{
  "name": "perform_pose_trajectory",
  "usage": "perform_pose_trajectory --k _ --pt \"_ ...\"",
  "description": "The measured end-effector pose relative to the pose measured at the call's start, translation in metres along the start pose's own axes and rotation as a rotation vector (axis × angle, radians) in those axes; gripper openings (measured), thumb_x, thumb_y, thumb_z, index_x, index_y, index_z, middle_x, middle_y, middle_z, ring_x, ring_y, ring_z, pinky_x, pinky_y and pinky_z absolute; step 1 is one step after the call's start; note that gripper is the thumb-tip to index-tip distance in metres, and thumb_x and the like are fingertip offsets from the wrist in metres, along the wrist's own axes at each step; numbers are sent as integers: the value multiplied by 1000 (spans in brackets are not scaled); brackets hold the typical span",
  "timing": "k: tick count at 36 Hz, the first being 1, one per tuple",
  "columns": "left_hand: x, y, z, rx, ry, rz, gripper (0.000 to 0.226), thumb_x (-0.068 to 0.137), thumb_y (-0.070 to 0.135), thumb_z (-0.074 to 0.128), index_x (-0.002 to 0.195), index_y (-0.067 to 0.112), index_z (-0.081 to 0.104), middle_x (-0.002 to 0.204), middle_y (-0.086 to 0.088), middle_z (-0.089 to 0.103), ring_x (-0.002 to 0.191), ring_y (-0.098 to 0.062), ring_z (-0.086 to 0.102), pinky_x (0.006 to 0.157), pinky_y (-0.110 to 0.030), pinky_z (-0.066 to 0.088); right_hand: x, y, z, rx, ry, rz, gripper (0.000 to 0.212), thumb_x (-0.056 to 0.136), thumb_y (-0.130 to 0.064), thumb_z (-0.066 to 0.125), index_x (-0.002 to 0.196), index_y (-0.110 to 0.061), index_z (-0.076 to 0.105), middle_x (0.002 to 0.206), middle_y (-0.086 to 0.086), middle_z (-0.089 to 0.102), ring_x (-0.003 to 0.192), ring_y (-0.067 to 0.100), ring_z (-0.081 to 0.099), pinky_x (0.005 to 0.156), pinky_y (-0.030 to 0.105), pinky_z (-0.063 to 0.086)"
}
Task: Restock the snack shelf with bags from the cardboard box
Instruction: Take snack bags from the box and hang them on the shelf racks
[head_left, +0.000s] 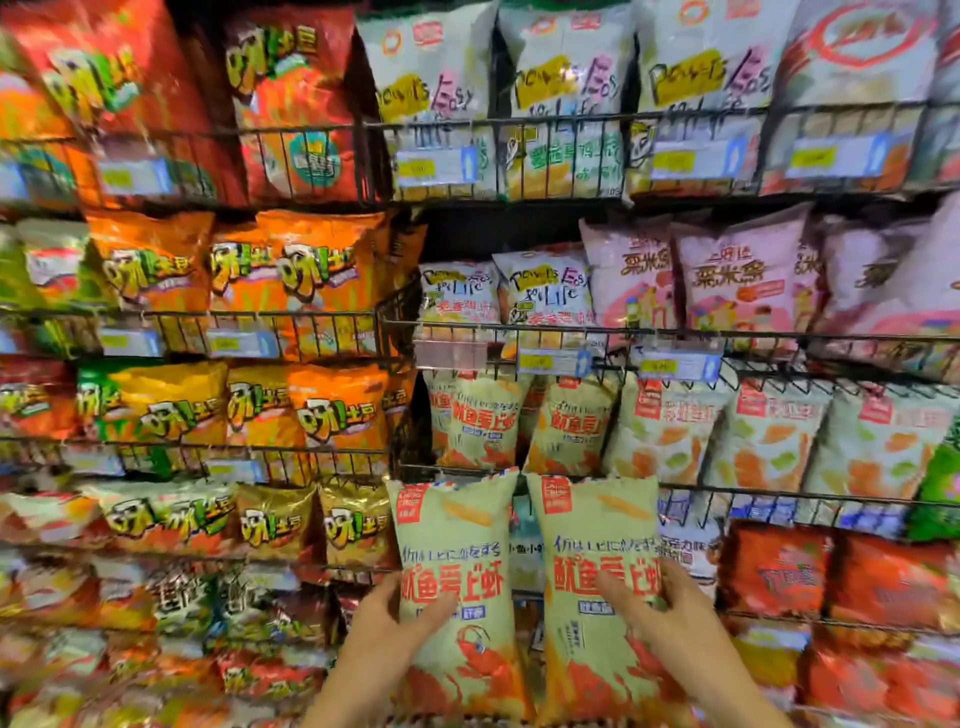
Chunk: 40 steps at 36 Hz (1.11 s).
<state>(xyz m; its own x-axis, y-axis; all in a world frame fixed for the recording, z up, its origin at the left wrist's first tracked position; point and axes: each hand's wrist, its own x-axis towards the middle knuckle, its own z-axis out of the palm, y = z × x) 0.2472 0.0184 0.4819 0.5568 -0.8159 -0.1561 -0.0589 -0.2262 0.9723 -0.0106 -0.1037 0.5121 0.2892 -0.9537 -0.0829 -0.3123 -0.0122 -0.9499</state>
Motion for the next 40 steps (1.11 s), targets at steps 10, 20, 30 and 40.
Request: perform_pose_trajectory --k 10,20,30,40 --pt "48 39 -34 43 -20 247 63 79 41 80 128 34 41 103 24 63 85 4 66 63 -13 54 11 -32 24 65 204 -54 89 83 -51 69 153 -16 27 128 2 53 104 20 52 90 35 42" --pt "99 82 -33 158 0 745 65 85 37 75 139 39 38 133 26 49 123 7 49 94 -10 45 22 -42 16 172 293 -113 91 74 -52 75 148 -18 34 127 -2 54 112 20 51 102 38 40" --pt "160 90 -10 200 32 888 76 84 20 71 126 59 20 119 47 35 117 22 41 91 1 37 26 -33 3 250 296 -89 85 52 -50 88 127 -25 56 112 -5 74 103 15 69 97 38 50" --pt "203 62 4 267 -9 856 62 87 25 67 135 33 29 132 14 40 124 -6 48 101 -23 44 30 -27 -3 246 315 -79 86 45 -64 91 119 -39 56 107 -13 75 102 13 71 100 46 51"
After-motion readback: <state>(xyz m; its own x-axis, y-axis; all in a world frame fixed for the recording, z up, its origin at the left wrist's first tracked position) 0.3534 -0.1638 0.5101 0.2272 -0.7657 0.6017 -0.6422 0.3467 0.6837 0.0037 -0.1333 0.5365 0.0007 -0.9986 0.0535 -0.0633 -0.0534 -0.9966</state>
